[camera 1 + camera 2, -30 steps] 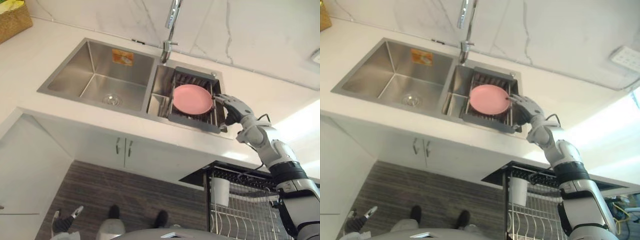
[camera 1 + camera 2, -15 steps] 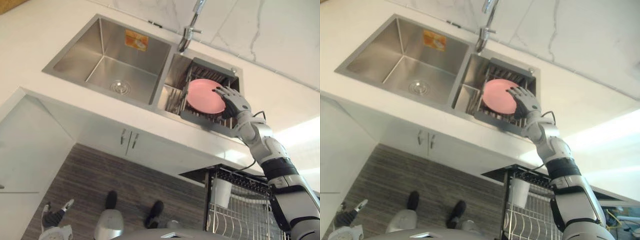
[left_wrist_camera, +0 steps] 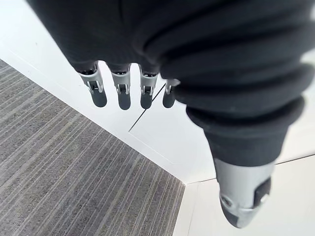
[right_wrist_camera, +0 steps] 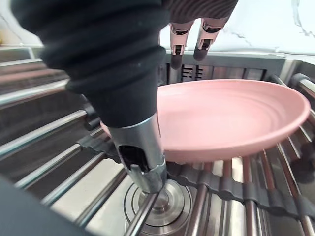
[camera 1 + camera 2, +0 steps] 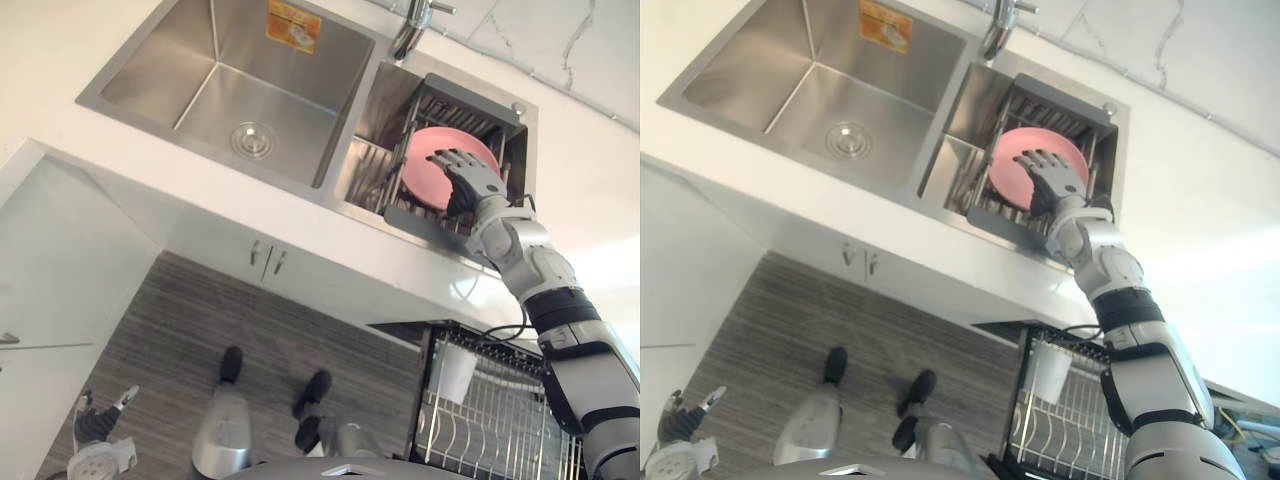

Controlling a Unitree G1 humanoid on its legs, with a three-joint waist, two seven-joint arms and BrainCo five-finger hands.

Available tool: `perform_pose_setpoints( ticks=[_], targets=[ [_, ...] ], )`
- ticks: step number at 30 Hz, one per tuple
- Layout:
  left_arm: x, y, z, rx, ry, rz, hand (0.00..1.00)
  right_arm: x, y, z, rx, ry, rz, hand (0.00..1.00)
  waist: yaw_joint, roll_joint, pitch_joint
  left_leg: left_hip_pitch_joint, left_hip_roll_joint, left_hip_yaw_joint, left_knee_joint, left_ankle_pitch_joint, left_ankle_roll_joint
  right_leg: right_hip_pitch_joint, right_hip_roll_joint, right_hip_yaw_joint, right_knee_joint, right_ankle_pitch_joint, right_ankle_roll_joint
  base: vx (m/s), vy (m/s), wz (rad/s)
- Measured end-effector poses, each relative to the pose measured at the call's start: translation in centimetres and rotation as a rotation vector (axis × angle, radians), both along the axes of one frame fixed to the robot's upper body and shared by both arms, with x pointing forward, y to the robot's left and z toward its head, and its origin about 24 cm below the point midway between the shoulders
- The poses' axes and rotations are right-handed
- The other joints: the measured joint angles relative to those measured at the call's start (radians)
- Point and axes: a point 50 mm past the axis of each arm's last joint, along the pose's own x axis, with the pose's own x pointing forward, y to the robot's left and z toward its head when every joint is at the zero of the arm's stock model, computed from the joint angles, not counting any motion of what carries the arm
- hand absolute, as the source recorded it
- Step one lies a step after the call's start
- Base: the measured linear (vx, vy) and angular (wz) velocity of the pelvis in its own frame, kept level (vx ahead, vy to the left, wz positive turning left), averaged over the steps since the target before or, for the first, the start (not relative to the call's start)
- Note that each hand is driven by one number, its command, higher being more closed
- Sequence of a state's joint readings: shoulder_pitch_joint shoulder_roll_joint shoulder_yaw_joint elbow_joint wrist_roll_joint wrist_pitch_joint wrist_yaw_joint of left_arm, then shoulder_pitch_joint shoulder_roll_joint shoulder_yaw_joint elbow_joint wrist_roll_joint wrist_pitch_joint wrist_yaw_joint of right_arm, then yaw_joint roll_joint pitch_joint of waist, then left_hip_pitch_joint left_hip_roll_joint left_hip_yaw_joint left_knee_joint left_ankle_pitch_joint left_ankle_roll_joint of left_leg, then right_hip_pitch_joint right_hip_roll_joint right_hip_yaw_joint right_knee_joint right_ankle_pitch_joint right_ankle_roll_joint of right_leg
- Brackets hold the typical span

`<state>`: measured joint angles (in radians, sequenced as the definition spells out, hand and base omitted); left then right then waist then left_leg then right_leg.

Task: Walk over to the sink, pick up the cup, carry it to the dishwasher, place the cup inside the dishwasher, then close the dishwasher door

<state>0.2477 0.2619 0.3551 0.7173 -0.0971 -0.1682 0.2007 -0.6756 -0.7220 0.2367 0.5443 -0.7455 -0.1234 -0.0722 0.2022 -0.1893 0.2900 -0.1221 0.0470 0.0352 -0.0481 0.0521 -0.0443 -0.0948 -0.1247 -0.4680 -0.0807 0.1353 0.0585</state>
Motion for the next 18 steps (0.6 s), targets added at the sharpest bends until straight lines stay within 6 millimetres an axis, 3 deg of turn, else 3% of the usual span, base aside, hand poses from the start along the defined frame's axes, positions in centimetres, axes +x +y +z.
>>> perform_pose_setpoints(
  ticks=[4, 13, 14, 18],
  targets=[
    [0.1, 0.1, 0.1, -0.010, -0.005, -0.006, 0.00, 0.0, -0.2, -0.8, -0.016, 0.038, -0.008, 0.00, 0.002, 0.000, 0.002, -0.006, 0.001, 0.005, 0.010, -0.006, -0.001, -0.005, 0.000, 0.006, 0.000, 0.002, 0.000, 0.04, 0.018, -0.05],
    [0.2, 0.3, 0.2, -0.016, -0.012, -0.015, 0.00, -0.1, -1.2, 0.1, -0.055, 0.025, -0.032, 0.00, 0.010, 0.002, 0.025, -0.033, 0.005, 0.011, 0.040, -0.030, -0.004, -0.012, 0.002, 0.016, 0.000, 0.005, 0.000, 0.00, 0.003, 0.00],
    [0.2, 0.3, 0.2, -0.017, -0.012, -0.016, 0.00, 0.0, -1.3, 0.2, -0.054, 0.020, -0.037, 1.00, 0.010, 0.003, 0.025, -0.034, 0.005, 0.012, 0.040, -0.032, -0.006, -0.013, 0.003, 0.017, 0.000, 0.005, 0.000, 0.00, 0.000, 0.00],
    [0.3, 0.3, 0.3, -0.018, -0.012, -0.017, 0.00, 0.3, -1.8, 0.7, -0.097, -0.023, -0.083, 1.00, 0.012, 0.006, 0.027, -0.034, 0.007, 0.014, 0.037, -0.032, -0.006, -0.016, 0.004, 0.018, 0.000, 0.005, 0.000, 0.03, 0.016, -0.01]
  ],
)
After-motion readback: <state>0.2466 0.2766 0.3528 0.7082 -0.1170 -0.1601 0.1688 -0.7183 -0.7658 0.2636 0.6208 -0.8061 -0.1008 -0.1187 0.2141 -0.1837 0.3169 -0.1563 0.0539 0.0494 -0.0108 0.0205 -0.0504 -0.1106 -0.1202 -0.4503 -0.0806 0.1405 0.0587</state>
